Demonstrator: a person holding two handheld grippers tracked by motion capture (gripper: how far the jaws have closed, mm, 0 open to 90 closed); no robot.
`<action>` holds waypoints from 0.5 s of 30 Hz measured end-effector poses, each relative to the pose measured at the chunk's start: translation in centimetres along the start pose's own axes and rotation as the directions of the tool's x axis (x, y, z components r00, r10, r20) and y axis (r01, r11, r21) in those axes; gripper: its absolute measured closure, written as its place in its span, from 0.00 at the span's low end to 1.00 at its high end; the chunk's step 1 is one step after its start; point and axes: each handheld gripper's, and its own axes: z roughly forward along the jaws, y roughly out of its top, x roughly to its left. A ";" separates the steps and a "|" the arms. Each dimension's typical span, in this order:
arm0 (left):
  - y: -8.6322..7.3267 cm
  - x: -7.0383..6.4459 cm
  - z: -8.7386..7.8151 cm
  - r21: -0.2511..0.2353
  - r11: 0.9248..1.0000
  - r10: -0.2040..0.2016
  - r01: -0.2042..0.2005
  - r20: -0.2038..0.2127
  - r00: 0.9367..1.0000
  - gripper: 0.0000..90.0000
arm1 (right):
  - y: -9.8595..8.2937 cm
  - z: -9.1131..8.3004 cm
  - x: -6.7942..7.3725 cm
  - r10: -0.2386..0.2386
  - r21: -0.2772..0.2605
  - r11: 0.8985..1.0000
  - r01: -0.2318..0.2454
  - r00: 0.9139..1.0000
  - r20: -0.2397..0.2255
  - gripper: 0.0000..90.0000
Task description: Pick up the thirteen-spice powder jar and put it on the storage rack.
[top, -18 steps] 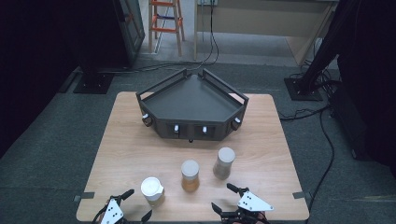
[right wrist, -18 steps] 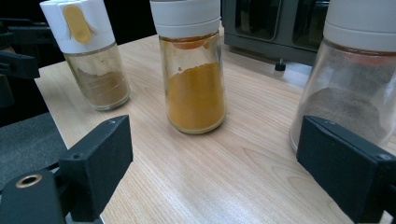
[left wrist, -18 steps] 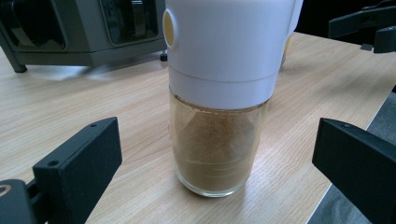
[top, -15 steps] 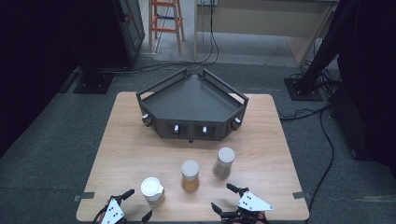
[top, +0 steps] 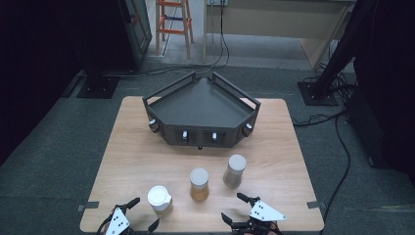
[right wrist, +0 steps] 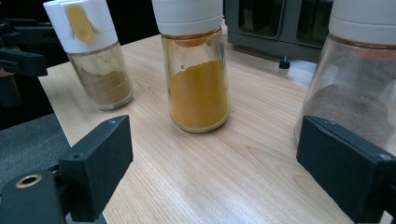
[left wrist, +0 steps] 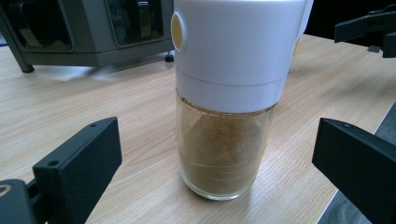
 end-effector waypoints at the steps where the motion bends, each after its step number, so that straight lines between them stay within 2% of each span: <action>1: 0.0 0.0 0.0 0.001 1.000 -0.001 0.001 -0.001 1.000 0.01 | 0.0 0.0 0.0 0.000 0.000 1.000 0.000 1.000 0.001 0.12; 9: 0.0 -0.3 -0.1 -0.006 1.000 -0.001 0.001 -0.004 1.000 0.01 | 0.1 0.1 0.2 0.003 0.004 1.000 -0.003 1.000 0.008 0.12; 15: 0.3 -0.2 0.4 0.009 1.000 -0.005 0.005 -0.001 1.000 0.01 | 0.1 0.2 0.3 0.001 0.003 1.000 -0.001 1.000 0.008 0.12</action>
